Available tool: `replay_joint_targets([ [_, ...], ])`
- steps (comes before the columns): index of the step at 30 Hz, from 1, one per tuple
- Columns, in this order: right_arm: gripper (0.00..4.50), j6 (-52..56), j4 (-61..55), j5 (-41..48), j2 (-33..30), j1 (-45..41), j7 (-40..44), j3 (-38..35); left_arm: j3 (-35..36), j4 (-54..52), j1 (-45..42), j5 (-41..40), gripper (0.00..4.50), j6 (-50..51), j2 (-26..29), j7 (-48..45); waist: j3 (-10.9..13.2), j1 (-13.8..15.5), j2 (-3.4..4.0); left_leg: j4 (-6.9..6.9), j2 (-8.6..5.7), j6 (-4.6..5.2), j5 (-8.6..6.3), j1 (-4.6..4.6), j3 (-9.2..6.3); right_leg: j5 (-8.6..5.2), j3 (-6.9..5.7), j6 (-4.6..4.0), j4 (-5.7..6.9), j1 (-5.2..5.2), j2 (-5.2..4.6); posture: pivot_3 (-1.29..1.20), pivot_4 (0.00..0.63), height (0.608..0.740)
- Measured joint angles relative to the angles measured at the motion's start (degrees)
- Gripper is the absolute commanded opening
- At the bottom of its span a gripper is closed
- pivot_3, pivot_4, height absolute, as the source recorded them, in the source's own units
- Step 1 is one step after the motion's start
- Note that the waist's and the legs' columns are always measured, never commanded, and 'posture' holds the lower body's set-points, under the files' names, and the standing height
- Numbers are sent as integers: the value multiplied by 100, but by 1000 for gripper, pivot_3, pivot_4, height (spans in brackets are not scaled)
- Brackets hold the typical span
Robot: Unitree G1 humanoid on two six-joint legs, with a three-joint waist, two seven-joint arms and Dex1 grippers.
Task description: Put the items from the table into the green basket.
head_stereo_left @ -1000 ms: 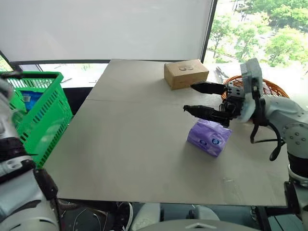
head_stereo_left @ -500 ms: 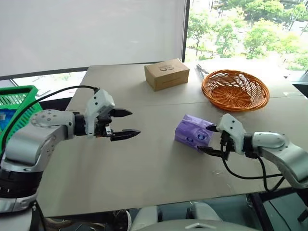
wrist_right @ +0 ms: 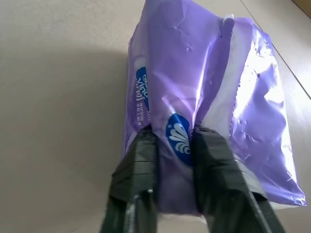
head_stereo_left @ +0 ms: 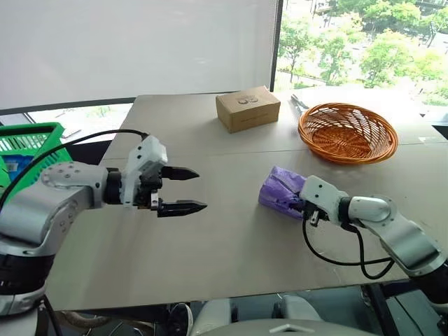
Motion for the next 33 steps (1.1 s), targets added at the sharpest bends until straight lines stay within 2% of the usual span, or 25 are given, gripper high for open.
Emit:
replay_joint_targets([
  [7,9,-1118,210,108,801,-227,148,-190,-163,168,49,130,4500,35,-881,863,9,-16,8,8,4,-1,0,-6,-4,1,3,1,3,-4,12,25,0,740],
  [9,9,-935,-91,520,1089,-410,340,-262,-413,173,-87,387,4500,-187,-1163,1056,10,-3,9,10,4,-1,0,-10,-8,1,2,1,1,-4,13,23,0,740],
  [13,9,-499,-222,594,1062,-836,641,-70,-652,157,-635,603,4500,-635,-1625,1224,9,28,5,24,-3,-1,0,-19,-18,1,-14,1,-7,1,1,25,0,740],
  [17,9,-201,63,396,1038,-1239,880,326,-1116,172,-1064,1243,4500,-1213,-1506,1035,13,-26,11,15,-5,-3,0,-12,-13,0,-2,-1,-3,-1,6,29,0,740],
  [21,9,59,135,380,1252,-1644,895,329,-1632,231,-971,1826,4500,-1709,-1143,599,19,-61,21,9,2,-4,1,-16,-12,-1,3,-4,0,-14,17,29,0,740],
  [23,9,173,133,373,1279,-1761,956,398,-1803,203,-884,2110,4500,-1988,-777,291,19,-48,21,8,3,-3,0,-19,-15,-2,-1,-5,-4,-15,17,32,0,740],
  [27,9,240,133,366,1306,-1763,985,501,-1943,205,-865,2363,4500,-2193,-594,130,25,-24,30,11,-1,-2,0,-21,-12,-2,0,-4,-5,-14,10,31,0,740],
  [28,9,284,134,364,1306,-1763,1003,532,-2022,222,-862,2502,3983,-2287,-589,96,26,9,30,16,-3,-1,-1,-23,-12,-1,-4,-3,-4,-13,8,25,0,740],
  [29,9,288,134,356,1311,-1772,1004,532,-2047,261,-878,2584,3813,-2329,-619,115,26,18,29,19,-3,-1,-1,-23,-14,-1,-8,-3,-4,-10,6,25,0,740],
  [30,9,312,139,336,1313,-1842,998,531,-2157,403,-1033,2789,3339,-2388,-721,237,26,29,29,23,-4,0,-1,-23,-18,0,-14,-2,-3,-6,6,21,0,740],
  [32,9,394,138,335,1321,-1918,996,531,-2246,589,-1156,3075,2800,-2482,-876,403,26,7,29,24,-4,0,-1,-22,-19,0,-15,-1,0,-5,9,21,0,740],
  [33,9,428,138,336,1321,-1918,1000,531,-2264,645,-1167,3167,2176,-2539,-939,441,28,-10,32,23,-3,0,-1,-23,-18,0,-11,-1,1,-8,11,21,0,740],
])
